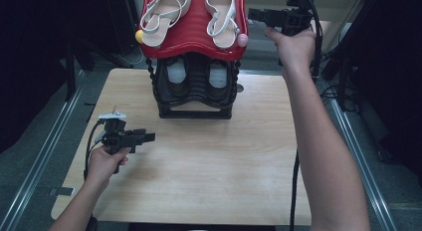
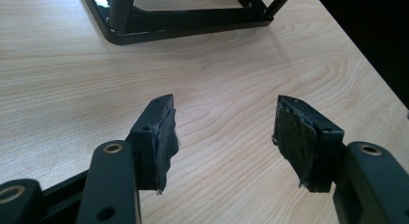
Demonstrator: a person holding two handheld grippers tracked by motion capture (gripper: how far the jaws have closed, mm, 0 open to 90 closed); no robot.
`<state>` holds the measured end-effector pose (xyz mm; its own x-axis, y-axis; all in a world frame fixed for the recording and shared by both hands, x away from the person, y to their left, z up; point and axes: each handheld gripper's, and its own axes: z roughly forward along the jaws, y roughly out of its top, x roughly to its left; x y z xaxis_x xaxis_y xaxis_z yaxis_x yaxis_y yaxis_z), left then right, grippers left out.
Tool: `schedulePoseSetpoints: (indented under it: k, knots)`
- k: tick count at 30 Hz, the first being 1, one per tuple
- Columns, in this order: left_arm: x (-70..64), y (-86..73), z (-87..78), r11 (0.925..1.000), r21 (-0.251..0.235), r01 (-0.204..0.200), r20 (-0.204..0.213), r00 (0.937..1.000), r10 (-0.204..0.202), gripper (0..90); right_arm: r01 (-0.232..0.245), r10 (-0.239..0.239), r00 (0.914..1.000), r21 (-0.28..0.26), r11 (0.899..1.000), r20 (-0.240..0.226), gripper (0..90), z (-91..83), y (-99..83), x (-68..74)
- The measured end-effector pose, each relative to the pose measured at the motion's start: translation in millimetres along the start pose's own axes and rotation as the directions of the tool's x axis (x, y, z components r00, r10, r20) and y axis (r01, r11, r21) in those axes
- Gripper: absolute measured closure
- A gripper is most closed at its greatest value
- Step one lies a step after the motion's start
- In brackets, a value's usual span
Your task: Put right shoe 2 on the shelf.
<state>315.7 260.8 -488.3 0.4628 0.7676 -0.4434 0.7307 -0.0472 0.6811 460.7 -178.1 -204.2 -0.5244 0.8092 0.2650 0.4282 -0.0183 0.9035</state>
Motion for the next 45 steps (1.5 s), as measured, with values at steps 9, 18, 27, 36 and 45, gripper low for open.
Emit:
schedulePoseSetpoints:
  k: [9, 18, 27, 36, 45]
  knots:
    - [0.5, 0.6, 0.4, 1.0, 0.009, 0.004, 0.004, 1.0, -0.004, 40.2, -0.006, 0.006, 0.9996, 0.015, 1.0, 0.027, 42.2, -7.3, -23.4, -19.5]
    - [-0.5, 0.8, 1.3, 1.0, 0.009, 0.0, 0.004, 1.0, 0.0, 40.2, -0.037, 0.037, 0.9991, 0.031, 0.999, 0.02, 37.1, -11.7, -57.8, -37.0]
    - [-1.1, 0.8, 1.7, 1.0, 0.005, -0.005, 0.004, 1.0, 0.005, 40.0, -0.046, 0.044, 0.9986, 0.056, 0.997, 0.029, 33.3, -12.8, -87.0, -46.7]
    - [-1.0, 0.8, 2.2, 0.9998, 0.01, -0.016, 0.002, 0.9999, 0.016, 39.9, -0.066, 0.064, 0.9977, 0.076, 0.995, 0.021, 33.0, -10.2, -120.6, -53.5]
    - [-0.6, 0.9, 1.8, 0.9999, 0.009, -0.013, 0.001, 0.9999, 0.013, 39.8, -0.089, 0.091, 0.9958, 0.113, 0.99, -0.011, 33.0, -11.4, -155.7, -56.7]
